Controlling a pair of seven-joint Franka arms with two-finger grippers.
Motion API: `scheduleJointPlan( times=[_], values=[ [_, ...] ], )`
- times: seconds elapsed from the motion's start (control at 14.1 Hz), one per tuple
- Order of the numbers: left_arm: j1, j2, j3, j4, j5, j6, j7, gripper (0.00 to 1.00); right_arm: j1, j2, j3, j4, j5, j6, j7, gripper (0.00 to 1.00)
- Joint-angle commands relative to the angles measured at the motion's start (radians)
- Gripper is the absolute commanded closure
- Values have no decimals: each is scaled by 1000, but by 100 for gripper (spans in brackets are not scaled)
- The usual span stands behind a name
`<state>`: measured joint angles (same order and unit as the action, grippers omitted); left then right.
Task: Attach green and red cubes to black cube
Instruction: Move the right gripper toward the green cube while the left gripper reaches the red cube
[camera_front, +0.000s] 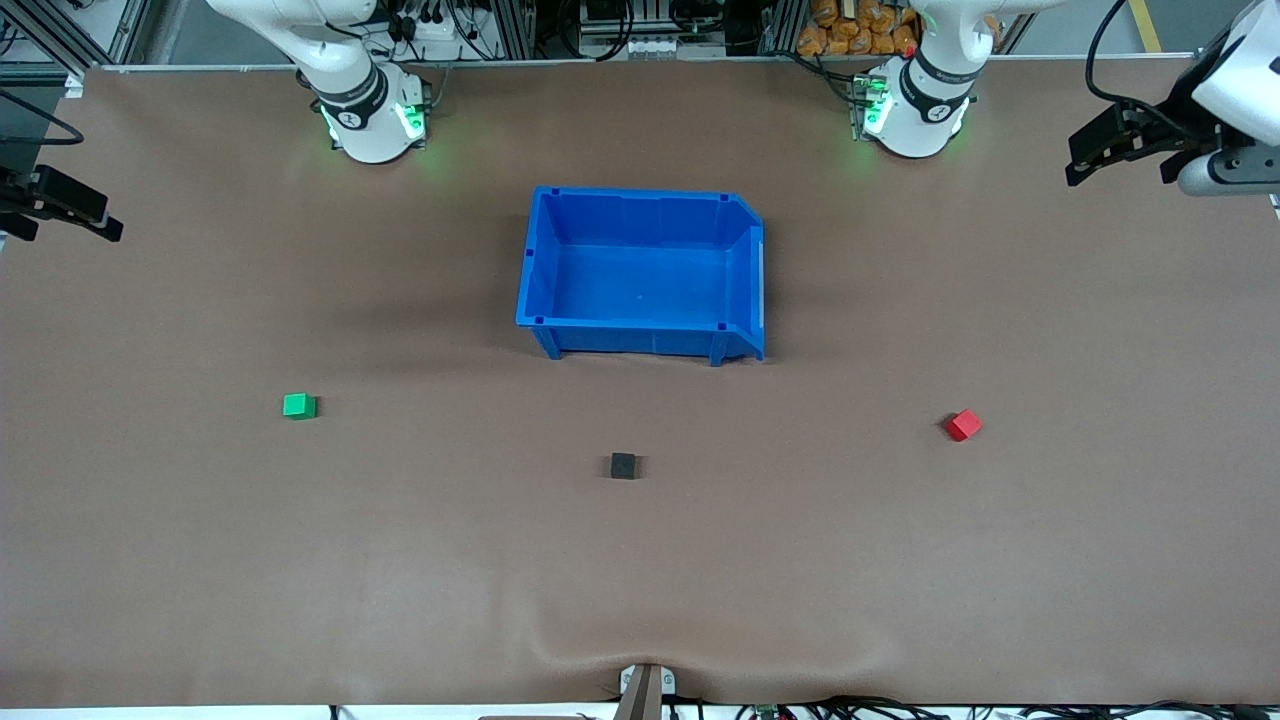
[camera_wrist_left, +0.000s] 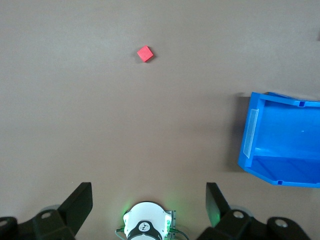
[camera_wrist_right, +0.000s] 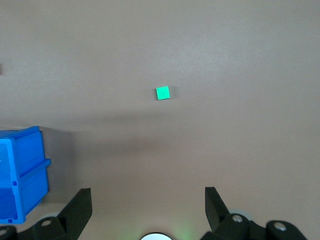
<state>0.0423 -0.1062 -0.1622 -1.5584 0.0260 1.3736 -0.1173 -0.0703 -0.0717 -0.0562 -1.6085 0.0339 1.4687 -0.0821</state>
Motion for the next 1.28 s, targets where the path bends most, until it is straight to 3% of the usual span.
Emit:
scheduleJointPlan(
  times=[0.0, 0.64, 1.2],
  values=[
    [8, 11, -8, 21, 14, -7, 16, 0, -22, -25, 16, -24, -9, 9, -13, 0],
    [13, 40, -7, 66, 18, -8, 19, 0, -49, -22, 16, -53, -9, 25, -42, 0],
    [10, 102, -4, 41, 20, 24, 8, 0, -54, -22, 16, -266, -6, 241, -44, 0]
  ],
)
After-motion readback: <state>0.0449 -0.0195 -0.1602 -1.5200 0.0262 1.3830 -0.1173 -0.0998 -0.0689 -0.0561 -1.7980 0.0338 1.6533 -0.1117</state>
